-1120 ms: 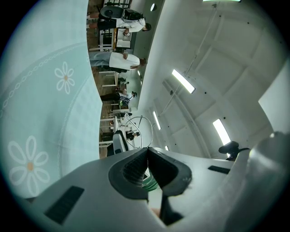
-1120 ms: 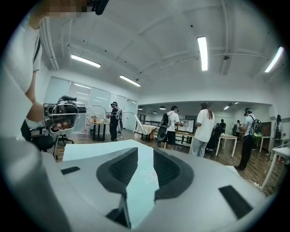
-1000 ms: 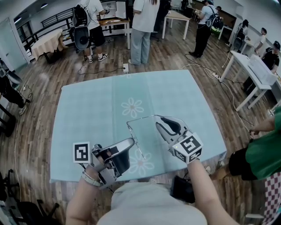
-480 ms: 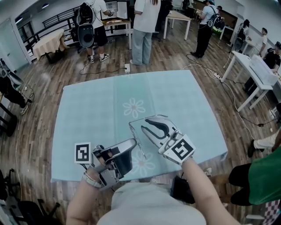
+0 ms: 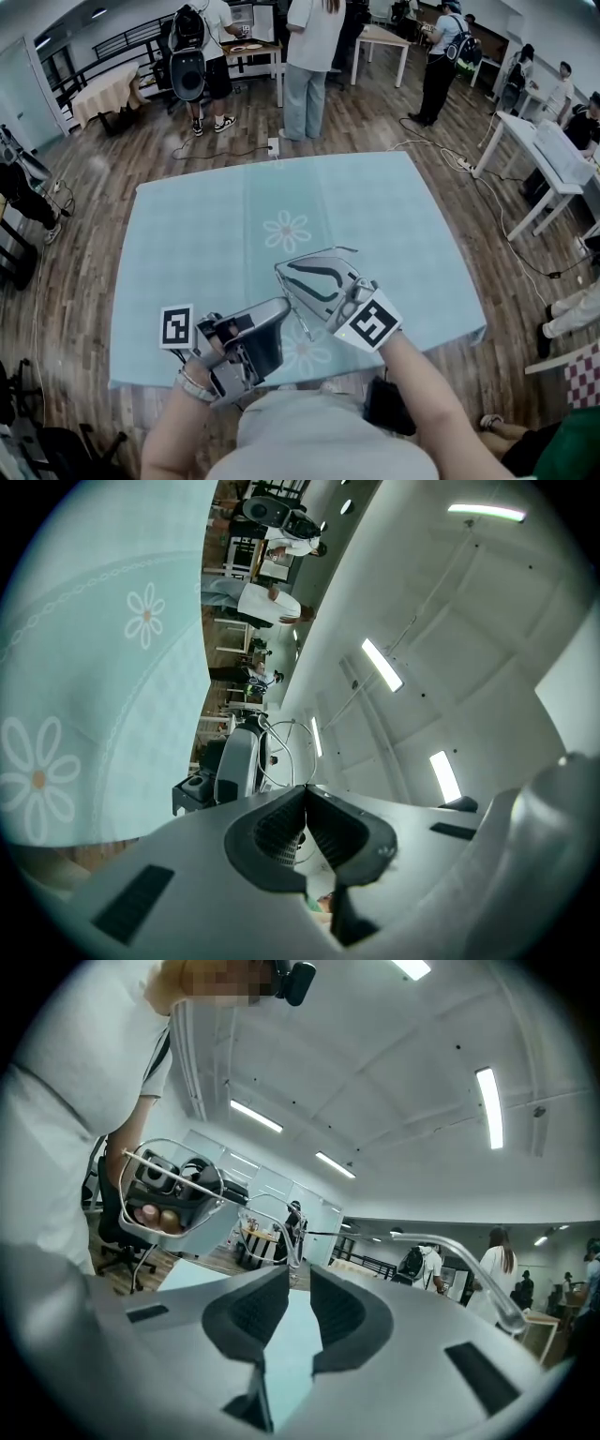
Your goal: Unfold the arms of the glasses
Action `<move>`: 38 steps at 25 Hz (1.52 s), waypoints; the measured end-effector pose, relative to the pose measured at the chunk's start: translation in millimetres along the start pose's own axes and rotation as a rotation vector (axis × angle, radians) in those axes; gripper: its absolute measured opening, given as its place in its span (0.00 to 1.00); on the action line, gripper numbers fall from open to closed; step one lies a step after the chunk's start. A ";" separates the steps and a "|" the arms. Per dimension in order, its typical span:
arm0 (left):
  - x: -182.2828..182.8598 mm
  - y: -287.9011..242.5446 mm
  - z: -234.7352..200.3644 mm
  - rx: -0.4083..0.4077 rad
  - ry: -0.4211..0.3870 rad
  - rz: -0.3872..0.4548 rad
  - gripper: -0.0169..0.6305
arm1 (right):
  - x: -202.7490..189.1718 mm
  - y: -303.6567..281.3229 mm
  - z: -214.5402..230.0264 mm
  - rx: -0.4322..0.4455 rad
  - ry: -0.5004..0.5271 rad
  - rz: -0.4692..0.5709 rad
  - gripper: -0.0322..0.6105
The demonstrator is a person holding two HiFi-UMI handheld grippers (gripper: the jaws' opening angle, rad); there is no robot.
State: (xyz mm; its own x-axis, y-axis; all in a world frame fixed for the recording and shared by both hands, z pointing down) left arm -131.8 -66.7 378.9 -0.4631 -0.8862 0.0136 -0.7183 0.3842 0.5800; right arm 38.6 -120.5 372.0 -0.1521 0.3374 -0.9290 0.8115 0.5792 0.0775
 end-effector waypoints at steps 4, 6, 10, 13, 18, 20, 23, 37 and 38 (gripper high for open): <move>-2.7 -1.7 -2.0 -0.006 0.026 0.009 0.04 | 1.1 -2.9 -2.7 0.010 0.021 0.010 0.17; -3.1 -2.1 -1.6 -0.008 0.031 0.010 0.04 | 1.7 -5.0 -3.1 0.009 0.038 0.009 0.16; -2.7 -3.0 -3.6 -0.011 0.041 0.009 0.04 | 1.6 -8.1 -2.3 0.003 0.110 0.003 0.15; -2.7 -2.3 -4.3 -0.010 0.049 0.013 0.04 | 4.2 -10.0 -6.2 0.011 0.174 0.002 0.15; -1.7 0.5 -1.8 -0.006 0.053 0.017 0.04 | 9.0 -13.7 -12.7 0.023 0.291 0.000 0.09; -0.6 0.9 -1.2 -0.006 0.051 0.019 0.04 | 8.4 -14.5 -12.8 0.028 0.296 -0.004 0.09; 0.4 0.6 -0.6 -0.006 0.048 0.022 0.04 | 6.8 -14.1 -11.9 0.028 0.287 -0.010 0.09; 1.5 -1.1 4.0 -0.001 0.032 0.021 0.04 | 7.3 -1.9 4.0 -0.037 0.232 -0.035 0.09; 1.6 -0.9 3.7 0.000 0.030 0.019 0.04 | 6.8 -0.3 5.1 -0.047 0.221 -0.036 0.09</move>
State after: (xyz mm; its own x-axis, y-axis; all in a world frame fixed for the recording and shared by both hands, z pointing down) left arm -133.8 -67.5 375.4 -0.4606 -0.8863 0.0492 -0.7094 0.4009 0.5797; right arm 40.2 -122.1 363.9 -0.3051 0.4672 -0.8298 0.7768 0.6261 0.0669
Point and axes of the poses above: the fingertips, and each gripper's own axes: y backward along the fingers, z to its right, x out of its top, the point moved 10 cm from there along y, backward along the fingers, and after that the axes turned 15 degrees about -x, right-handed, at the moved point
